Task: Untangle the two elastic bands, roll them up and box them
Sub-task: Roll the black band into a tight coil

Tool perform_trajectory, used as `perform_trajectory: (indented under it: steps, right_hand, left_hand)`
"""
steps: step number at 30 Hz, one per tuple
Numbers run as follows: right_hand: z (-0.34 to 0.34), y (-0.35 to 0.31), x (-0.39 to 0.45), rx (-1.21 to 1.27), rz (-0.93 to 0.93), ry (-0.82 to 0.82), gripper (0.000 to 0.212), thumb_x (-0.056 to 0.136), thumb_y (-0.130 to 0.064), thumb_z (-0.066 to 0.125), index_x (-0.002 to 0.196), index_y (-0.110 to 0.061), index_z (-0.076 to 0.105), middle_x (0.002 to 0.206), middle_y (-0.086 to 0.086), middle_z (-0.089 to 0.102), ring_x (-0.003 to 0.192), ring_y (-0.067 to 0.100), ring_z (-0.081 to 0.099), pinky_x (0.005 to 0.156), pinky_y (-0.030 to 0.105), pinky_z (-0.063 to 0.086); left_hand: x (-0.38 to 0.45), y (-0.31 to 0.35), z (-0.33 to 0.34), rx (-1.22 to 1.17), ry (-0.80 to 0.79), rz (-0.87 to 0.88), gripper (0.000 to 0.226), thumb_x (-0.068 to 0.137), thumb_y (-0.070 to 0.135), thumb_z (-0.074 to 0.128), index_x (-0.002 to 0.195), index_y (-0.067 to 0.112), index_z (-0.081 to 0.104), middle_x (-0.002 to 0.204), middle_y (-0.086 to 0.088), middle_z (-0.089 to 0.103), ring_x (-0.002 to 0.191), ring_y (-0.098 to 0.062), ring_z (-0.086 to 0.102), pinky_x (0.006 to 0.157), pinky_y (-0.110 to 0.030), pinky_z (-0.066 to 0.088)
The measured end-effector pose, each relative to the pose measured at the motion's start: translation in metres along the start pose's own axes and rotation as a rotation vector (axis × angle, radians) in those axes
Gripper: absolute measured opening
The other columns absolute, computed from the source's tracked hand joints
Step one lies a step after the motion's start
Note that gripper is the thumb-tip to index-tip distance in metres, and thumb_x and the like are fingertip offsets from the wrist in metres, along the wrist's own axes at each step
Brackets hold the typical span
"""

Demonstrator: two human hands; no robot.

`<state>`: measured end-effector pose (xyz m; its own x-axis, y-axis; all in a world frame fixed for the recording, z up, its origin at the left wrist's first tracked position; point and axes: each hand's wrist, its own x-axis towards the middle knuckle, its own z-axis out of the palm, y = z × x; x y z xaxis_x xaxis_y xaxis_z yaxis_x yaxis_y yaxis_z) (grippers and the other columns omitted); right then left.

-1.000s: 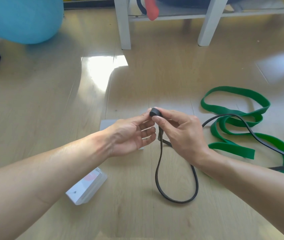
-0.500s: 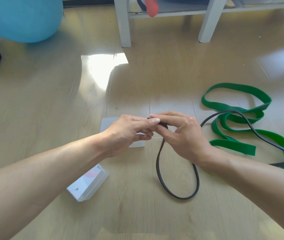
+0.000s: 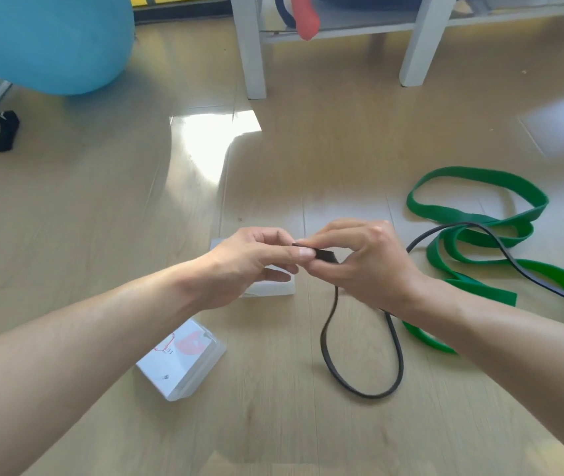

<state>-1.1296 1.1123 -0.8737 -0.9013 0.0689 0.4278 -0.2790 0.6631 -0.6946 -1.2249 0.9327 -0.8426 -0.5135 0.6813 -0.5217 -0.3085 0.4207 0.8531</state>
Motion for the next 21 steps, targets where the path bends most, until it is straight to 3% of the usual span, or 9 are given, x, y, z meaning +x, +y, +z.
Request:
perform_trajectory:
  steps: [2,5,10,13,16,21]
  right_hand:
    - [0.0,-0.004,0.002,0.127,0.064,0.019,0.018,0.084,-0.021,0.081,0.102,-0.021,0.081,0.088,-0.009,0.076,0.081,0.005,0.071,0.074,0.017,0.052]
    - [0.0,-0.007,0.003,0.278,0.15,0.063,0.023,0.082,-0.029,0.079,0.104,-0.021,0.08,0.094,-0.012,0.076,0.089,0.006,0.071,0.081,0.015,0.05]
    - [0.003,-0.012,0.008,0.112,0.025,0.181,0.023,0.087,-0.033,0.074,0.103,-0.017,0.08,0.091,-0.012,0.075,0.081,0.004,0.069,0.073,0.022,0.055]
    - [-0.002,-0.014,0.013,0.009,-0.012,0.133,0.017,0.084,-0.032,0.076,0.093,-0.02,0.083,0.081,-0.008,0.076,0.071,0.009,0.067,0.064,0.029,0.054]
    - [-0.007,-0.011,0.013,-0.124,-0.054,0.053,0.008,0.08,-0.024,0.079,0.087,-0.022,0.083,0.074,-0.006,0.074,0.066,0.011,0.064,0.058,0.031,0.052]
    - [-0.006,-0.007,0.001,-0.201,-0.107,0.018,0.012,0.082,-0.024,0.074,0.09,-0.023,0.082,0.077,-0.007,0.073,0.068,0.015,0.062,0.057,0.032,0.052]
  left_hand:
    - [-0.003,0.006,-0.002,-0.117,-0.024,0.034,0.018,0.083,0.026,0.076,0.07,0.021,0.063,0.087,-0.003,0.07,0.086,-0.017,0.063,0.086,-0.032,0.049]
    - [-0.009,0.018,-0.008,-0.141,-0.092,0.03,0.012,0.087,0.027,0.067,0.079,0.019,0.067,0.086,0.003,0.072,0.089,-0.015,0.063,0.088,-0.031,0.048]
    - [-0.02,0.03,-0.009,-0.103,-0.072,-0.039,0.032,0.091,0.038,0.068,0.108,0.013,0.079,0.1,0.004,0.074,0.089,-0.013,0.062,0.096,-0.033,0.049]
    - [-0.028,0.037,-0.005,0.084,0.037,-0.062,0.032,0.093,0.043,0.067,0.105,0.018,0.083,0.105,0.005,0.078,0.095,-0.013,0.066,0.1,-0.034,0.053]
    - [-0.03,0.042,0.002,0.29,0.238,-0.02,0.022,0.082,0.047,0.08,0.093,0.028,0.085,0.095,0.007,0.081,0.092,-0.012,0.073,0.097,-0.035,0.059]
    - [-0.025,0.031,0.018,0.239,0.236,-0.018,0.013,0.078,0.034,0.084,0.089,0.028,0.086,0.092,0.001,0.082,0.086,-0.009,0.072,0.094,-0.031,0.06]
